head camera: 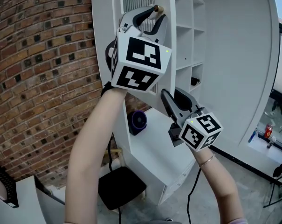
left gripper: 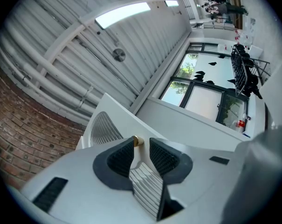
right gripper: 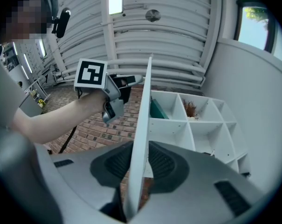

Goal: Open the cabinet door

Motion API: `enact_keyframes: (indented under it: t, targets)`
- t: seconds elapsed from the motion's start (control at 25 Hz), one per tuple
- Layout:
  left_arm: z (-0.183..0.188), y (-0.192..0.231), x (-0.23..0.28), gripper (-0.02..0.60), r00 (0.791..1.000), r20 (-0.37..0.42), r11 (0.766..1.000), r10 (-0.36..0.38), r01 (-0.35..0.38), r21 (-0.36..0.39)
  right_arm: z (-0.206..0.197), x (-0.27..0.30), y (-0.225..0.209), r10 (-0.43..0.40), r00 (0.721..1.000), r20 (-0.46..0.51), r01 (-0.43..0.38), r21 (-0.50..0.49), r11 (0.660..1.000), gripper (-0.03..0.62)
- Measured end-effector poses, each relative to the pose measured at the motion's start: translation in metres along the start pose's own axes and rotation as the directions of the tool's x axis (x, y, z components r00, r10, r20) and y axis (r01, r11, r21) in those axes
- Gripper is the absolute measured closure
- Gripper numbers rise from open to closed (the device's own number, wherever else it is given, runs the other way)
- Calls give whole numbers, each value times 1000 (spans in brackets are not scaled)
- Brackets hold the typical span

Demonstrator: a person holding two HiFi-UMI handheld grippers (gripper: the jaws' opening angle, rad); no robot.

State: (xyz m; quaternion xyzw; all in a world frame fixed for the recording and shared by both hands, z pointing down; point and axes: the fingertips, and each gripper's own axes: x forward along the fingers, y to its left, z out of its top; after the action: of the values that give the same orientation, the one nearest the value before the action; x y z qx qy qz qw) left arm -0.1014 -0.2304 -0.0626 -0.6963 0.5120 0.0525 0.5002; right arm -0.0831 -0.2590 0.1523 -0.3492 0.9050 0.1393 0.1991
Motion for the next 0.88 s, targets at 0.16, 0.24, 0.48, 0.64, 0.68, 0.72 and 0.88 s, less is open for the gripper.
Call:
enact_keyframes:
  t: [0.16,0.24,0.48,0.64,0.68,0.72,0.88]
  targets:
    - [-12,-8,-15,489,1000,2,1000,-2,2,-21,-1,-8,1,1,1000,-3,-1,6,1000,491]
    - [-21,-14,-24,492,1000,-4,1000,-2,1,-30,-2,-14,2,0,1000,-2,0,6,1000,487]
    - [-56,-35,-54,518,999,-47,995,5,-10,-104,-5,-32,2,0,1000,-3,0,25,1000,502]
    - [-81,-50,-84,524,997,-81,984,12,-26,-175,-11,-46,1,-6,1000,-17,6,40,999,503]
    - [-88,-55,-91,526,996,-93,981,10,-27,-190,-12,-49,0,-10,1000,-19,10,42,999,504]
    - [-94,-61,-98,529,994,-105,978,8,-29,-207,-14,-53,-2,-14,1000,-21,14,44,999,505]
    - [-115,-84,-124,540,988,-152,964,5,-45,-262,-24,-67,-5,-21,999,-36,23,53,998,508]
